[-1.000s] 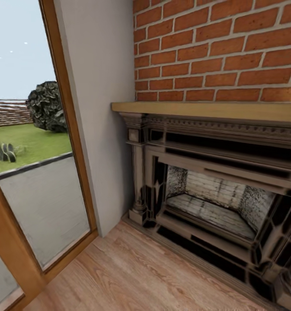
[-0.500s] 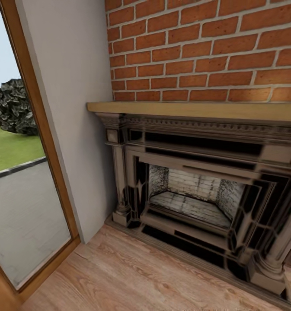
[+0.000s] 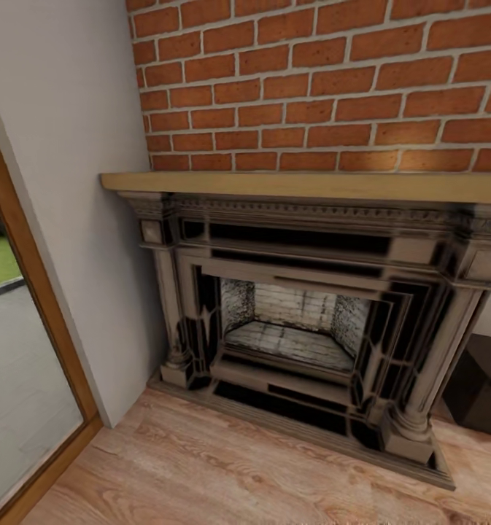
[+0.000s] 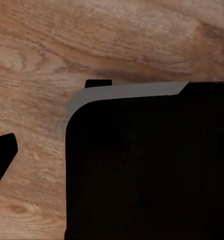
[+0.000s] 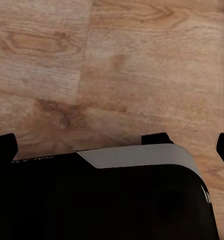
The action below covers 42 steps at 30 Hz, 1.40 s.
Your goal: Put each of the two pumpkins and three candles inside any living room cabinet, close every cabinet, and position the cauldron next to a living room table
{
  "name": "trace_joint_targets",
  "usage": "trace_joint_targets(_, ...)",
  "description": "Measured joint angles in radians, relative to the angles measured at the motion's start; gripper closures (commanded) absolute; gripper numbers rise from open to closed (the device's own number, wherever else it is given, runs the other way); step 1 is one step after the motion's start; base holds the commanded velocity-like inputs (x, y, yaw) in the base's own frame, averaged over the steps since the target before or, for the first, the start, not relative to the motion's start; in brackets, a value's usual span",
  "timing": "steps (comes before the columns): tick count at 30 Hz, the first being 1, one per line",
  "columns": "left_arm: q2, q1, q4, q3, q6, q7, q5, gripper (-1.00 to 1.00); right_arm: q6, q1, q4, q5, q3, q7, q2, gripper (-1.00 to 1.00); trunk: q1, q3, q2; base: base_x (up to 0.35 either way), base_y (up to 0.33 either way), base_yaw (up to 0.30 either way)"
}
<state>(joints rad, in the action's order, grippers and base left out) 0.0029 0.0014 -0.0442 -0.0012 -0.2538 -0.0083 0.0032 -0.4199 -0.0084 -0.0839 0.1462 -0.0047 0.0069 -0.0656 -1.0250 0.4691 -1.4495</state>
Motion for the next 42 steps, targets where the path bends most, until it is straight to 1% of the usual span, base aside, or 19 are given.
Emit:
trace_joint_targets(6, 0.0, 0.0, 0.002, 0.0, 0.0, 0.0, -0.003, -1.0, 0.0, 0.0, 0.0, 0.023, 0.0, 0.0, 0.0, -1.0, 0.0, 0.0, 0.0, 0.0, 0.0, -0.291)
trace_joint_targets(14, -0.004, 0.0, 0.002, -0.002, 0.0, 0.0, -0.006, -1.0, 0.0, 0.0, 0.0, 0.026, 0.0, 0.0, 0.0, -1.0, 0.0, 0.0, 0.0, 0.0, 0.0, -0.291)
trace_joint_targets(24, 0.0, 0.0, 0.003, -0.002, 0.0, 0.0, -0.006, -1.0, 0.0, 0.0, 0.0, 0.027, -0.001, 0.0, 0.0, -1.0, 0.0, 0.0, 0.0, 0.0, 0.0, -0.291)
trace_joint_targets(31, 0.001, 0.0, 0.003, -0.002, 0.0, 0.0, -0.006, -1.0, 0.0, 0.0, 0.0, 0.058, 0.0, 0.0, 0.0, -1.0, 0.0, 0.0, 0.0, 0.0, 0.0, -0.291)
trace_joint_targets(42, 0.002, 0.0, 0.003, -0.002, 0.0, 0.0, -0.006, -1.0, 0.0, 0.0, 0.0, 0.062, 0.0, 0.0, 0.0, -1.0, 0.0, 0.0, 0.0, 0.0, 0.0, -0.291)
